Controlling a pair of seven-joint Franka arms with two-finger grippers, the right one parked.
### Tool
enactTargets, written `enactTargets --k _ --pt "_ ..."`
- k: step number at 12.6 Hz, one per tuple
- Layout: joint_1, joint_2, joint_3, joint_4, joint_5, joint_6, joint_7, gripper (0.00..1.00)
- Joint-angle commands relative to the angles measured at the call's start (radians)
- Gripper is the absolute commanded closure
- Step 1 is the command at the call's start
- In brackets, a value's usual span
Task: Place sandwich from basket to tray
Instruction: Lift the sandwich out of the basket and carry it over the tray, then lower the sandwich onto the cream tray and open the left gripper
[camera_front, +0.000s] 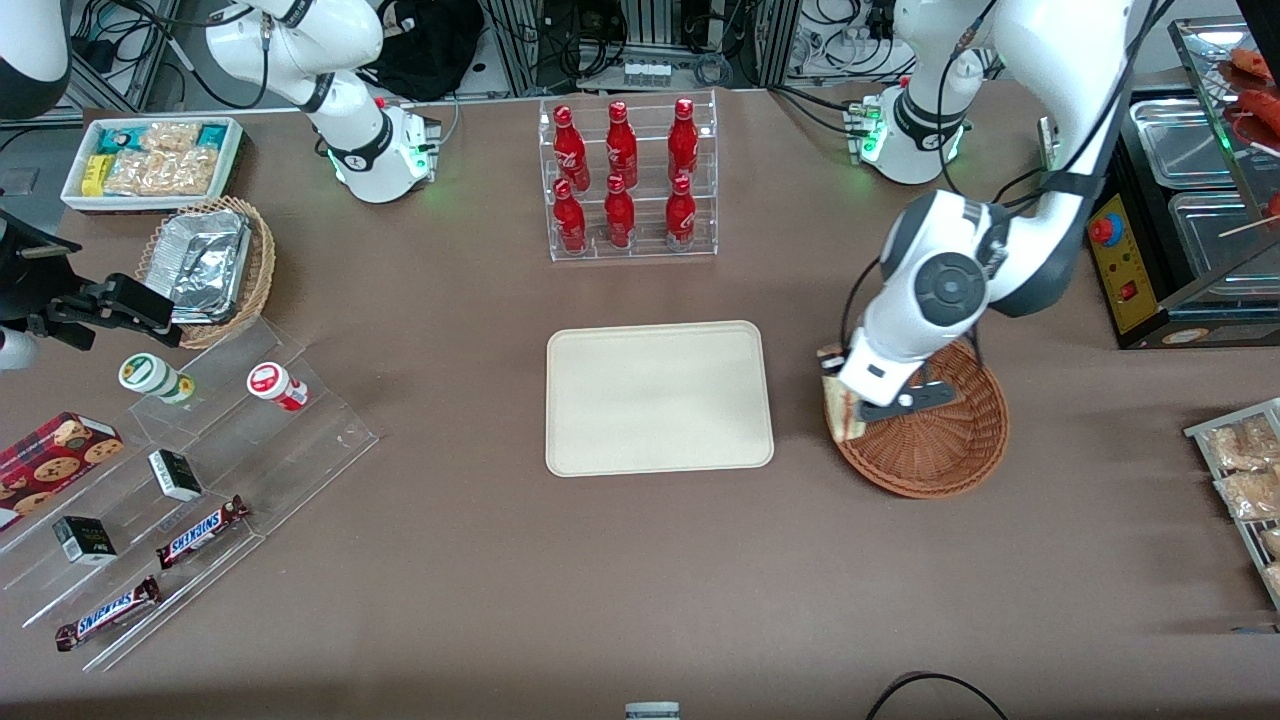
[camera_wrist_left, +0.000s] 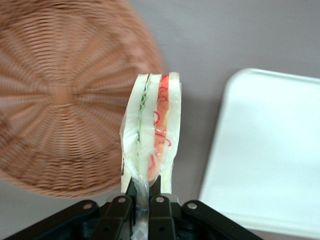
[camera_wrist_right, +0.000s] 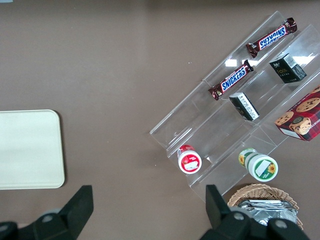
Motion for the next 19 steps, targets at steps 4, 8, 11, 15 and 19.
enactTargets --k 4,8,11,15,19 --pt "-0.101 0.196 -0.074 0.245 0.016 -0.010 -0.103 0.95" --pt "-0.238 0.305 -0.074 0.360 0.213 -0.011 -0.416 0.95" --pt "-0.319 0.391 -0.074 0.444 0.244 -0.010 -0.560 0.96" --pt "-0.364 0.431 -0.076 0.474 0.237 -0.010 -0.596 0.96" --pt "-0.364 0.440 -0.074 0.475 0.243 -0.010 -0.582 0.96"
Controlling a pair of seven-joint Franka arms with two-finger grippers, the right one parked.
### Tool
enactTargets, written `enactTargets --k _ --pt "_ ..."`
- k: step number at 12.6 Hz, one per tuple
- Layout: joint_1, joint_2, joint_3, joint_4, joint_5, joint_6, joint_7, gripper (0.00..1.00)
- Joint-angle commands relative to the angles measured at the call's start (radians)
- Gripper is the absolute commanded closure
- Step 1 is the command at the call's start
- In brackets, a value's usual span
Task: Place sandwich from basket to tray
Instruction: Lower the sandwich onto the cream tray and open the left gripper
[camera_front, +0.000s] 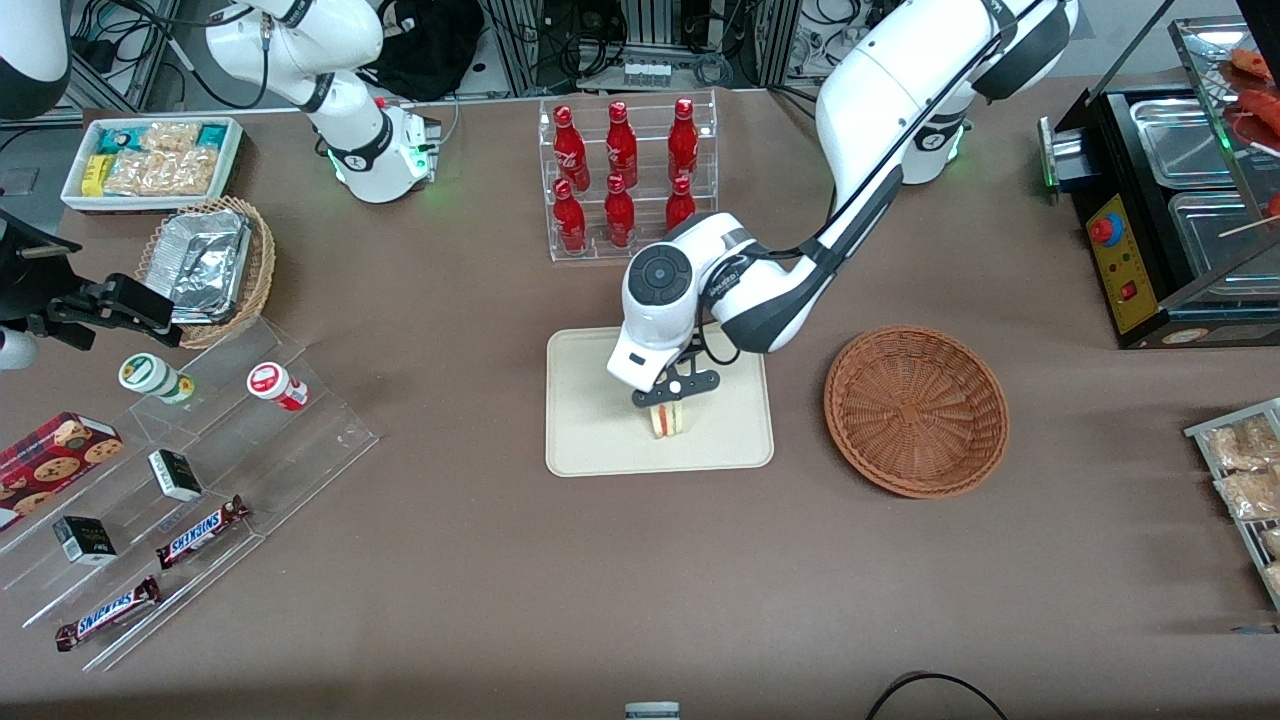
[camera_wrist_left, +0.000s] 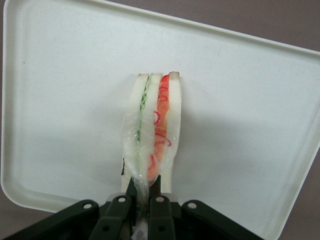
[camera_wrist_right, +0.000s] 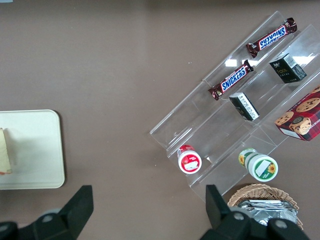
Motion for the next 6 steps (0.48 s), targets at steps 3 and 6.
enactTargets --k 3,6 --pt "-0.005 0.018 -0.001 0.029 0.024 -0.002 -0.008 0.95" --pt "-0.006 0.021 -0.001 0.025 0.026 0.039 -0.012 0.46"
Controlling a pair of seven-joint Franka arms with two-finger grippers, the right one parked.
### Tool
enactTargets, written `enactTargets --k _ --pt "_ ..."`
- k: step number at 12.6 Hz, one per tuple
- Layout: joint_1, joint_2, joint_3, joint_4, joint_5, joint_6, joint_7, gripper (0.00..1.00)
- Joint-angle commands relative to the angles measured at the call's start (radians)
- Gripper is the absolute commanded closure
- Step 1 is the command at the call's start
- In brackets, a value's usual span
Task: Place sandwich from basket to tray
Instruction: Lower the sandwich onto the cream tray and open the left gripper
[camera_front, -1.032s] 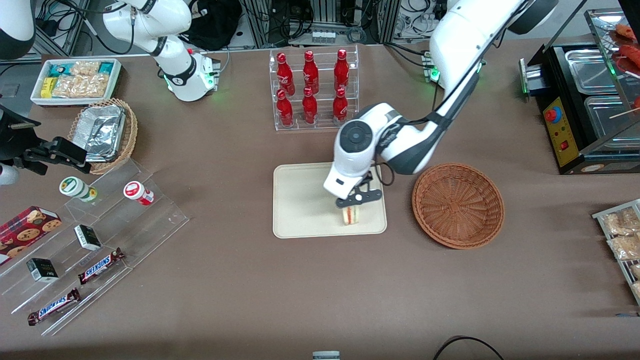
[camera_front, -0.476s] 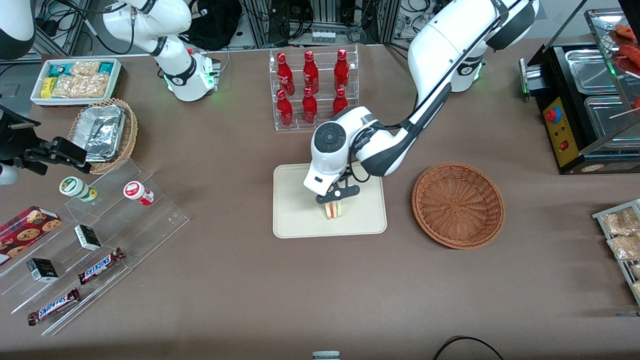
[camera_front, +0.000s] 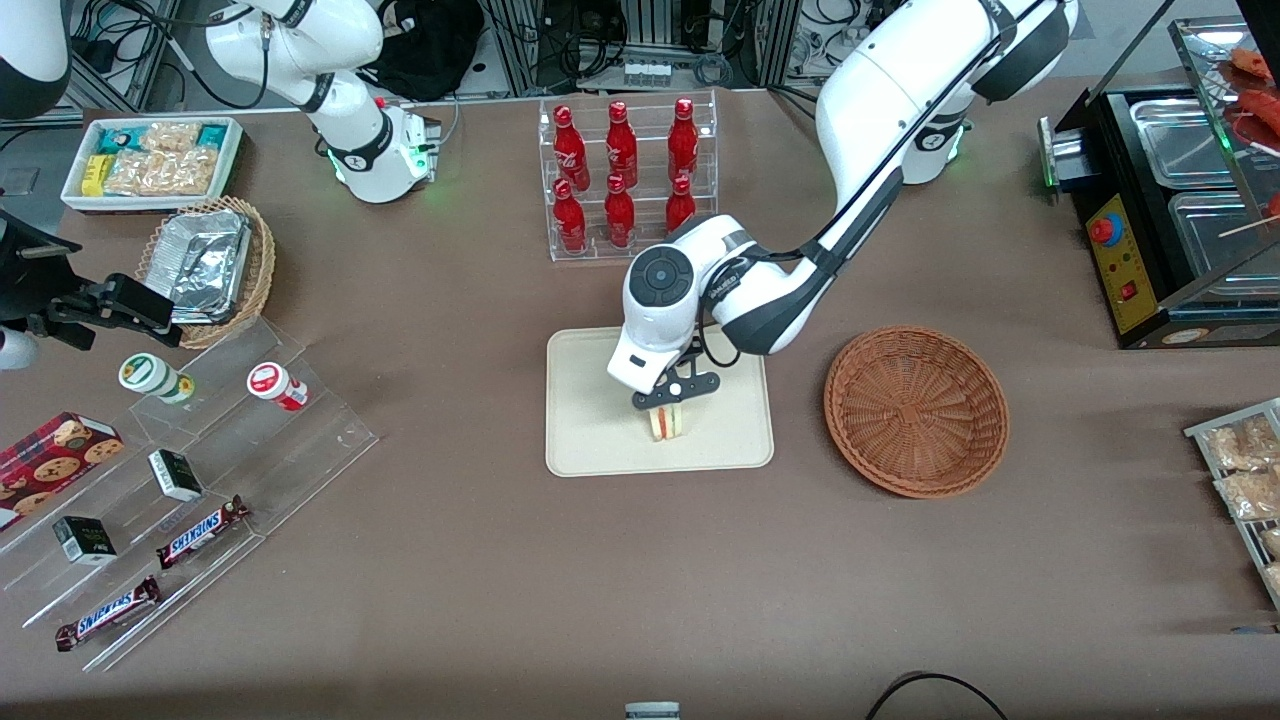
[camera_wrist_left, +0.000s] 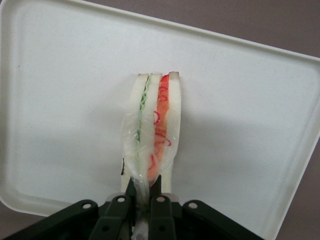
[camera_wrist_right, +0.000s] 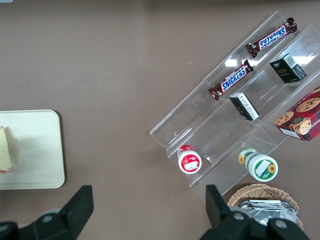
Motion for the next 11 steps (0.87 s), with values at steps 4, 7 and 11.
enactTargets --k 4,7,11 --pt "0.017 -0.040 -0.001 0.021 0.020 -0.003 0.010 0.00" --pt "0.019 -0.108 0.000 0.027 0.020 -0.082 0.012 0.00" --pt "0.028 -0.186 0.002 0.027 0.021 -0.200 0.015 0.00"
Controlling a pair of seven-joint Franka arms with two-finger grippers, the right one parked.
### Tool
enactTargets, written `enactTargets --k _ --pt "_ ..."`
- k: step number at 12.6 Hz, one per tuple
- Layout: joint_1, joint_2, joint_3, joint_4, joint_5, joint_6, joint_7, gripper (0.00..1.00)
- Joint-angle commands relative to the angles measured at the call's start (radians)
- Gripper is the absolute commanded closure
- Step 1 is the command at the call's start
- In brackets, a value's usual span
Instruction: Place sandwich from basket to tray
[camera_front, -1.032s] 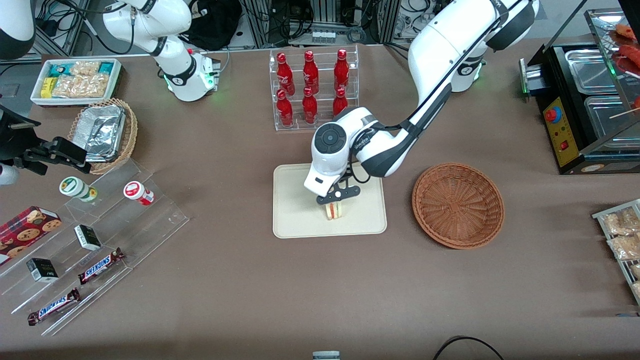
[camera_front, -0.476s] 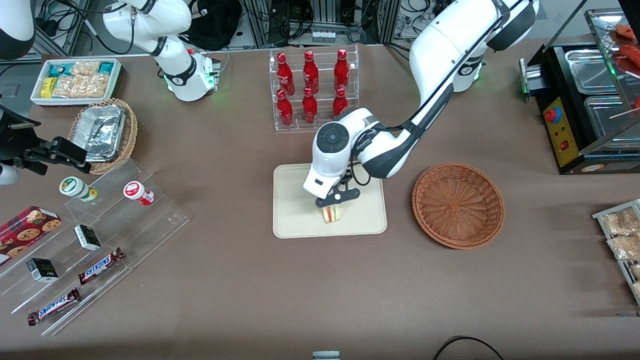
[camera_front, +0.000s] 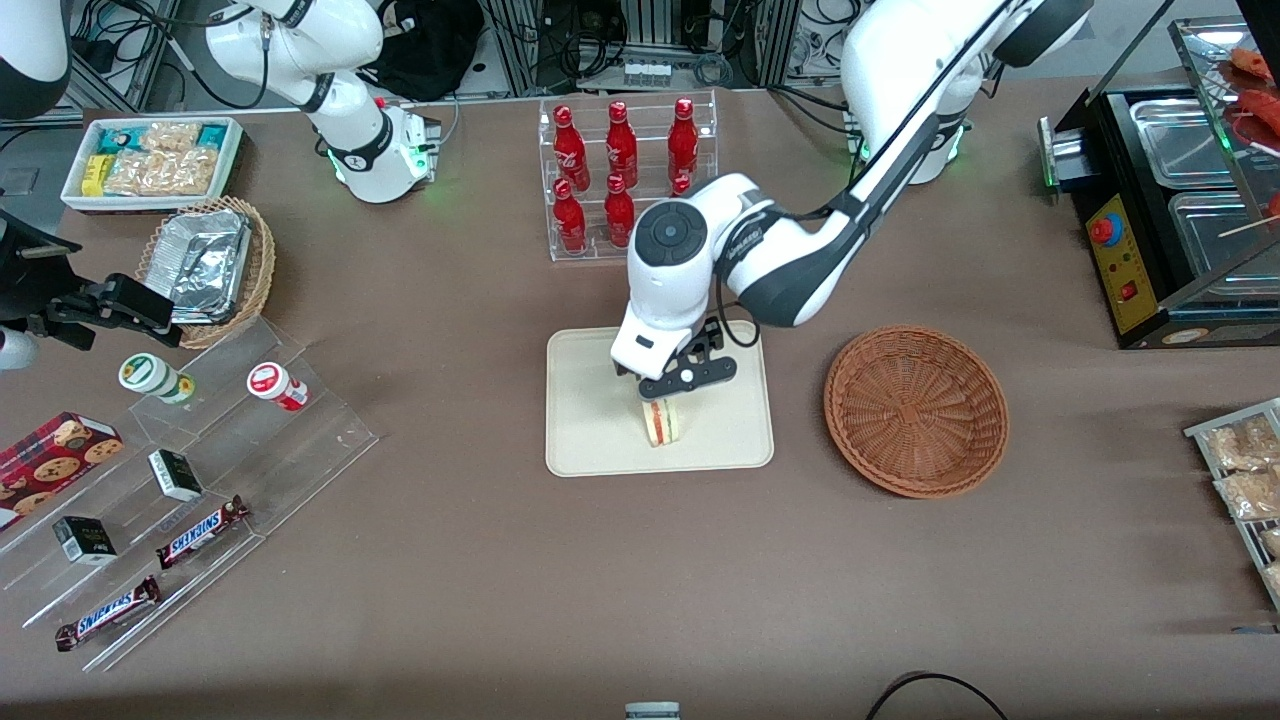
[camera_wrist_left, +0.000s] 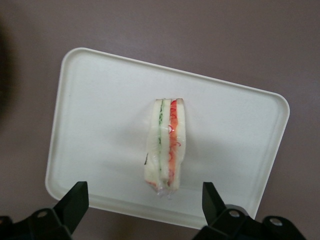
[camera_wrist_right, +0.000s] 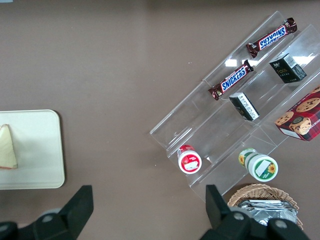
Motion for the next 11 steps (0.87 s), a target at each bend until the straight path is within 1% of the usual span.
enactTargets --k 1,3,4,8,11 --pt "0.010 -0.062 0.003 -0.014 0.016 -0.080 0.008 0.00" --pt "0.019 -0.087 0.021 -0.015 0.013 -0.121 0.061 0.00" --pt "0.046 -0.092 0.021 -0.014 0.013 -0.143 0.117 0.00" --pt "0.161 -0.147 0.018 -0.026 0.005 -0.227 0.177 0.00" --pt "0.241 -0.188 0.017 -0.058 -0.009 -0.263 0.296 0.00"
